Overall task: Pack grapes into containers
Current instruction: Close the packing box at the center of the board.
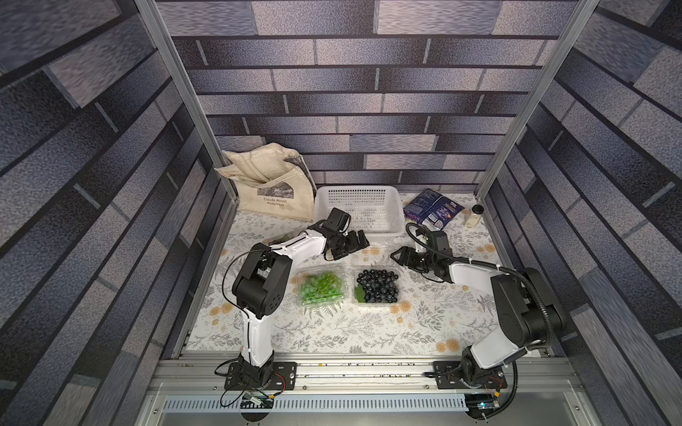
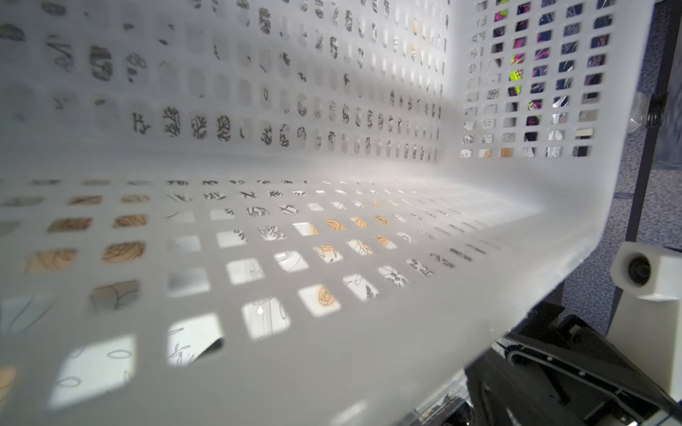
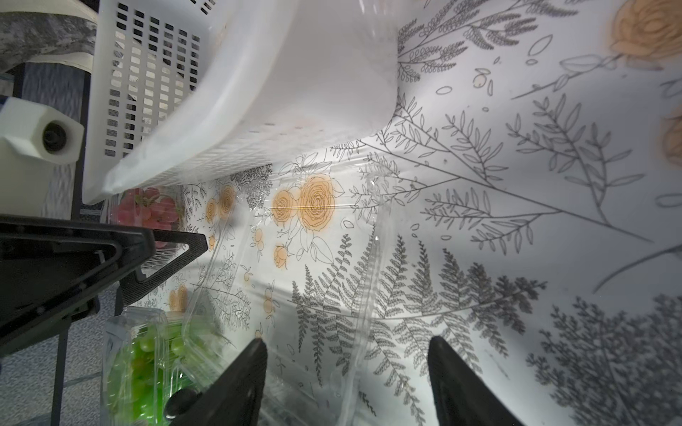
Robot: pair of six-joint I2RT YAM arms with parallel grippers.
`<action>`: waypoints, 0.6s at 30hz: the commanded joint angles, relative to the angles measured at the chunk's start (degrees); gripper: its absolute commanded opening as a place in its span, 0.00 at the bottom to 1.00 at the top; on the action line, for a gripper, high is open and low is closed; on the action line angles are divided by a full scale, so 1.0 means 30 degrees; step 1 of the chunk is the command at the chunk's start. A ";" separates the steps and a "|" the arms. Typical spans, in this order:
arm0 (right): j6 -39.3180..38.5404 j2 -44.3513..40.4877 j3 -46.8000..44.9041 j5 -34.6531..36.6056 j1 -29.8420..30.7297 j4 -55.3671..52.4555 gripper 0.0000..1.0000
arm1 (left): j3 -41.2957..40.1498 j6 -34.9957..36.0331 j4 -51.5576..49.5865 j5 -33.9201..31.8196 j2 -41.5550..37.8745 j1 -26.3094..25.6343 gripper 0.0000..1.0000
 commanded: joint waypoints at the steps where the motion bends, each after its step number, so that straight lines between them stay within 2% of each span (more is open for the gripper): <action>1: -0.0163 0.0505 0.0403 -0.0604 -0.0115 0.1190 0.71 | 0.0624 0.0517 -0.0593 0.0520 0.0436 -0.0040 0.99; 11: 0.1141 0.2360 0.0674 -0.2503 -0.0101 0.3996 0.67 | 0.1152 0.0453 -0.0821 0.0775 0.0831 -0.0288 0.99; 18: 0.1855 0.2222 0.0354 -0.3249 -0.0123 0.5391 0.66 | 0.1420 0.0363 -0.0764 0.0939 0.0715 -0.0756 0.99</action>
